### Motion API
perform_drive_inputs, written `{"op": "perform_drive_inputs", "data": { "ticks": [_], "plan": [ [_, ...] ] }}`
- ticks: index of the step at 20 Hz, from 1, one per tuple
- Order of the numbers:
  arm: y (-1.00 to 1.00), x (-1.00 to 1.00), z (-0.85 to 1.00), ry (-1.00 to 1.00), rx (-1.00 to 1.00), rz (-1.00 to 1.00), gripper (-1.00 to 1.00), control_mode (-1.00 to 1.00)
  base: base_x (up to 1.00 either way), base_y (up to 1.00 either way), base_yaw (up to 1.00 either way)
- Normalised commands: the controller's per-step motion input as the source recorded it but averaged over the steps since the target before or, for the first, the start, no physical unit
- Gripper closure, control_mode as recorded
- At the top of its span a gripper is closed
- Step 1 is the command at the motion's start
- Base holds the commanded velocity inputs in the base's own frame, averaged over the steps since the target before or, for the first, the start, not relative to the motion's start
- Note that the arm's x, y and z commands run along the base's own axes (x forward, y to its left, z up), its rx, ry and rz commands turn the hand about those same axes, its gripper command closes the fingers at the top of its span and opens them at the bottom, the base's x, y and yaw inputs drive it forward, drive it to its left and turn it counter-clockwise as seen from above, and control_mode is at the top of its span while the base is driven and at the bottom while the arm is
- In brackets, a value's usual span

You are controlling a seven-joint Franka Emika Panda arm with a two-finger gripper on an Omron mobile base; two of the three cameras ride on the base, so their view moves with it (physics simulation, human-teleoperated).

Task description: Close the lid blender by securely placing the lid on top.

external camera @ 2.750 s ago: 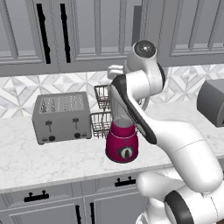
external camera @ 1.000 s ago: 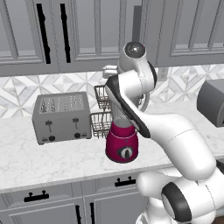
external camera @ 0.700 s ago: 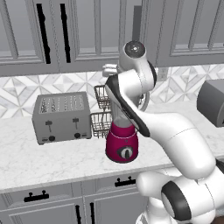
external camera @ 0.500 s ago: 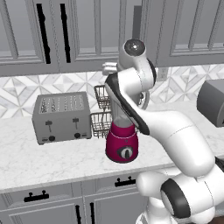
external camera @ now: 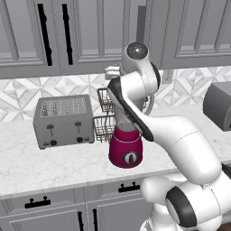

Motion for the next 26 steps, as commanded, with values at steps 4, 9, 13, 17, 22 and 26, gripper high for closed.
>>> {"op": "perform_drive_inputs", "data": {
  "ticks": [4, 9, 13, 17, 22, 26],
  "plan": [
    [-0.01, 0.0, -0.3, -0.05, -0.01, 0.0, 1.0, -1.0, 0.0, 0.0, 0.0],
    [-0.06, 0.0, -0.31, -0.05, -0.02, 0.0, 1.0, -1.0, 0.0, 0.0, 0.0],
    [-0.11, 0.0, -0.37, -0.05, -0.04, 0.0, 1.0, -1.0, 0.0, 0.0, 0.0],
    [-0.14, -0.03, -0.35, -0.01, -0.07, 0.0, 1.0, -1.0, 0.0, 0.0, 0.0],
    [-0.18, -0.02, -0.19, 0.0, -0.09, 0.0, 1.0, -1.0, 0.0, 0.0, 0.0],
    [-0.2, -0.04, -0.04, 0.04, -0.1, 0.0, 1.0, -1.0, 0.0, 0.0, 0.0]
  ]
}}
